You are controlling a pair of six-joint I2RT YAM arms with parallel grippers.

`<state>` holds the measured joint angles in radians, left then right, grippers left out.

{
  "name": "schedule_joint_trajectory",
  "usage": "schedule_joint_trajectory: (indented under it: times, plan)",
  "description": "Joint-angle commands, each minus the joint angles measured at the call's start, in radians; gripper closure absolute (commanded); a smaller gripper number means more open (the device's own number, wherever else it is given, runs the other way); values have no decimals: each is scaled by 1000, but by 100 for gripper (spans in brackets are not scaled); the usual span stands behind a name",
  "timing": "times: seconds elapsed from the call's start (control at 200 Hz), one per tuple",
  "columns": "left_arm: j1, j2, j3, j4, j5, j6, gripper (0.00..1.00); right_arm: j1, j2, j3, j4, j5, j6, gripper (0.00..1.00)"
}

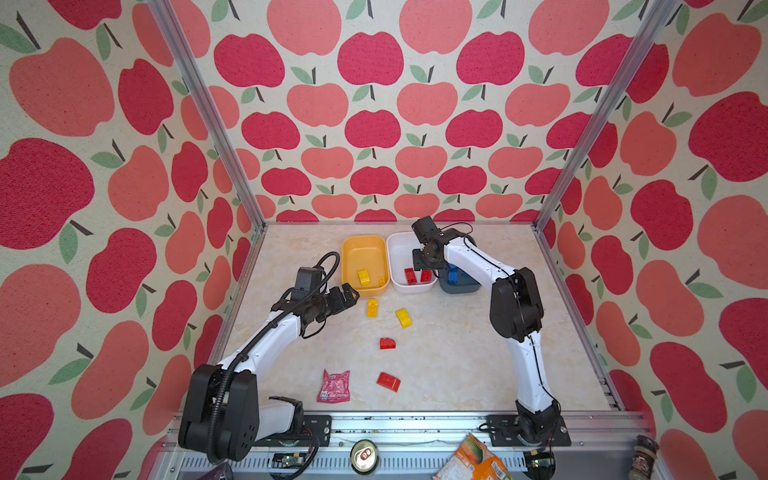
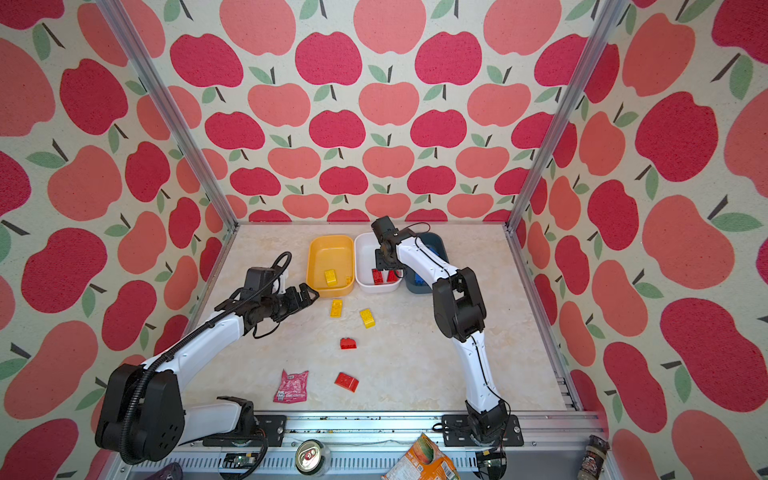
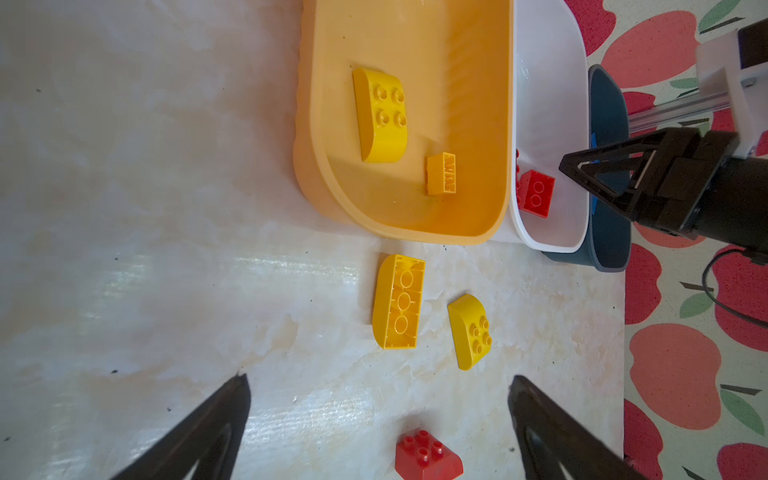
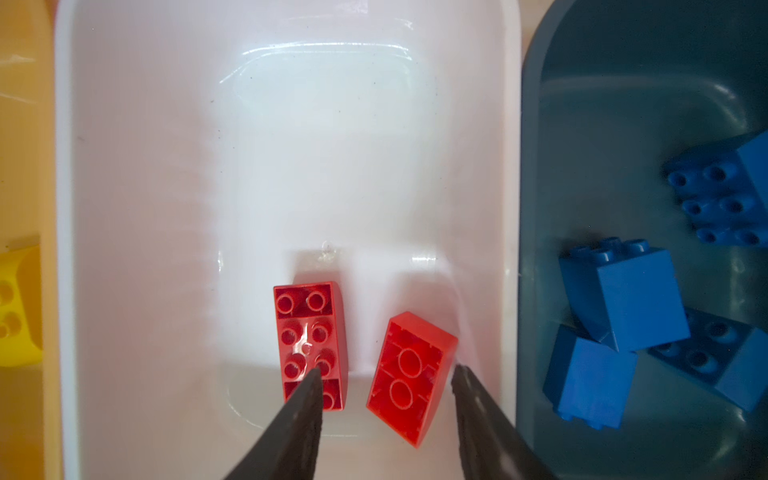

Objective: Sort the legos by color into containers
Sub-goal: 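Raise the right gripper while the left gripper moves toward the yellow bricks, then lower the left gripper onto the flat yellow 2x4 brick and grasp it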

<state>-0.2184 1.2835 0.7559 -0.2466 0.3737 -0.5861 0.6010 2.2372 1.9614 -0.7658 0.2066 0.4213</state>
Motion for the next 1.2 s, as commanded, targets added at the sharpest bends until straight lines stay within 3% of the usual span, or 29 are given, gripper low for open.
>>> schedule_joint_trajectory:
  times: [0.0,0.245,0.565,0.855,1.191]
  plan:
    - [-14,15,35,-34,-27,22,1,-4,-60,-15,-24,16,-13,47]
    - [-55,36,71,-71,-67,41,1,-4,-163,-85,-13,-13,7,45]
    - [-164,127,212,-212,-181,115,1,-2,-401,-368,64,-113,86,31]
    - [-285,288,387,-339,-306,164,8,-4,-628,-611,112,-142,144,26]
    - [-366,490,537,-446,-391,173,20,-6,-783,-769,156,-161,189,25]
